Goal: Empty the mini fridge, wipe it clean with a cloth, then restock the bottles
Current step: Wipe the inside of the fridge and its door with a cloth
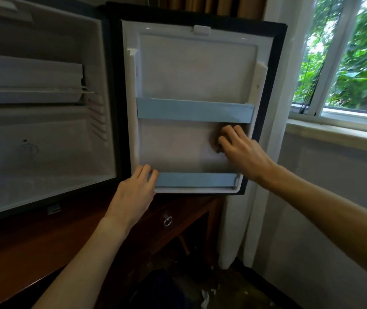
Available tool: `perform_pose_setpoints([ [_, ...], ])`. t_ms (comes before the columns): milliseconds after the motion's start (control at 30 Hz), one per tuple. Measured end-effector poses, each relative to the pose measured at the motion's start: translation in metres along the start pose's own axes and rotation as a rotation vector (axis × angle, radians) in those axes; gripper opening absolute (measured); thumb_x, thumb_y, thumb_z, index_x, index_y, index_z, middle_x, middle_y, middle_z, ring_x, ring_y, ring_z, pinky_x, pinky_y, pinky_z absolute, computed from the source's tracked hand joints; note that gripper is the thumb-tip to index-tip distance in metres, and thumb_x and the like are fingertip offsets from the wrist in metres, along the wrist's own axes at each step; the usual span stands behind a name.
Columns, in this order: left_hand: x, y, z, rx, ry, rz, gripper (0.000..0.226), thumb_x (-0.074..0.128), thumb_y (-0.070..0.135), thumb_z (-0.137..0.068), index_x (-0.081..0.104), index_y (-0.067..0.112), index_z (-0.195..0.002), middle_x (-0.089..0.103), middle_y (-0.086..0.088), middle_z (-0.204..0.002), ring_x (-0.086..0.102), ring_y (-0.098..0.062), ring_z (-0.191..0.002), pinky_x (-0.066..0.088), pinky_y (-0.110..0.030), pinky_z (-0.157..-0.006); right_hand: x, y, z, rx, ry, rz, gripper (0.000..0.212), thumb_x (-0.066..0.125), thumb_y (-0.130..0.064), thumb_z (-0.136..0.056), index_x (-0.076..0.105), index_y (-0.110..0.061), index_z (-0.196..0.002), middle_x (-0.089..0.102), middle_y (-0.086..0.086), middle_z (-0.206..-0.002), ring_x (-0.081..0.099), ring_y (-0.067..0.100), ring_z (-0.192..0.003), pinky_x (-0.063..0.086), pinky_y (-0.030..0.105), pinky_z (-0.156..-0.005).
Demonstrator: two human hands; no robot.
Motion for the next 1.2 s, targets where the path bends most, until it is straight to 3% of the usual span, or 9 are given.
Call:
perform_pose_setpoints([
  [233,0.004,0.0,0.0,-0.037,-0.025,0.0,0.057,0.085,0.028,-0.076,0.06,0.007,-0.123,0.054,-0.009,-0.113,0.056,-0.023,-0.103,0.05,-0.028,-0.053,0.006,-0.019,-0.021,0.12,0.037,-0.052,0.04,0.073,-0.011,-0.083,0.058,-0.005,-0.119,0.044,0.013,-0.13,0.044,0.03,-0.118,0.059,0.039,-0.073],
  [400,0.006,0.002,-0.005,-0.041,-0.046,-0.034,0.056,0.086,0.029,-0.075,0.061,0.009,-0.121,0.056,-0.01,-0.114,0.057,-0.025,-0.107,0.051,-0.029,-0.054,-0.006,-0.105,-0.088,-0.018,0.203,-0.196,0.011,0.061,-0.002,-0.08,0.062,-0.001,-0.091,0.056,0.019,-0.108,0.05,0.035,-0.098,0.052,0.041,-0.053],
  [533,0.011,0.002,-0.009,-0.05,-0.046,-0.025,0.051,0.082,0.025,-0.08,0.057,0.011,-0.123,0.054,-0.008,-0.118,0.057,-0.022,-0.107,0.054,-0.028,-0.058,-0.004,-0.135,-0.116,-0.034,0.14,-0.263,0.039,0.079,-0.01,-0.068,0.064,-0.001,-0.102,0.056,0.017,-0.121,0.051,0.032,-0.107,0.057,0.038,-0.062],
  [700,0.009,0.001,-0.006,-0.022,-0.053,-0.013,0.053,0.084,0.028,-0.077,0.059,0.009,-0.119,0.054,-0.011,-0.114,0.057,-0.026,-0.105,0.054,-0.032,-0.055,-0.004,-0.096,-0.088,-0.1,0.2,-0.1,0.017,0.064,-0.005,-0.084,0.06,-0.007,-0.1,0.055,0.016,-0.114,0.051,0.033,-0.1,0.037,0.03,-0.049],
  [767,0.009,0.0,-0.006,-0.018,-0.059,-0.011,0.053,0.084,0.029,-0.078,0.058,0.009,-0.119,0.053,-0.01,-0.114,0.056,-0.025,-0.104,0.054,-0.032,-0.054,0.003,-0.066,-0.07,-0.074,0.165,-0.054,0.02,0.062,-0.001,-0.083,0.058,-0.008,-0.101,0.051,0.017,-0.117,0.049,0.035,-0.103,0.044,0.032,-0.051],
  [833,0.008,0.0,-0.007,-0.016,-0.053,-0.01,0.053,0.086,0.028,-0.075,0.059,0.008,-0.117,0.053,-0.009,-0.111,0.056,-0.024,-0.102,0.052,-0.031,-0.051,0.011,-0.029,-0.044,-0.011,0.094,-0.024,0.026,0.064,-0.004,-0.083,0.056,-0.009,-0.108,0.046,0.018,-0.125,0.046,0.036,-0.112,0.055,0.038,-0.065],
  [933,0.007,-0.001,-0.008,-0.024,-0.063,-0.01,0.056,0.09,0.025,-0.069,0.061,0.007,-0.114,0.054,-0.009,-0.107,0.056,-0.024,-0.098,0.048,-0.03,-0.047,0.015,0.012,-0.008,0.062,-0.012,0.007,0.041,0.074,-0.014,-0.08,0.055,-0.012,-0.116,0.042,0.016,-0.131,0.044,0.033,-0.116,0.058,0.037,-0.073],
  [1033,0.009,-0.001,-0.009,-0.027,-0.063,-0.022,0.057,0.091,0.024,-0.067,0.061,0.009,-0.114,0.054,-0.007,-0.107,0.056,-0.022,-0.097,0.046,-0.028,-0.046,0.02,0.017,-0.002,0.081,-0.076,0.051,0.049,0.08,-0.017,-0.075,0.057,-0.012,-0.117,0.042,0.014,-0.131,0.044,0.031,-0.113,0.058,0.038,-0.076],
  [1200,0.015,0.001,-0.012,-0.06,-0.093,-0.039,0.062,0.092,0.023,-0.067,0.059,0.012,-0.118,0.052,-0.006,-0.111,0.054,-0.021,-0.103,0.05,-0.028,-0.051,0.025,-0.022,-0.033,0.026,0.011,-0.026,0.033,0.075,-0.015,-0.08,0.062,-0.011,-0.111,0.048,0.015,-0.126,0.05,0.034,-0.11,0.058,0.04,-0.073],
])
Point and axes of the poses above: each hand's wrist, its own z-axis away from the middle knuckle, its own x-axis out of the palm, y = z × x, the point moved 9 cm from there along -z, towards the middle knuckle
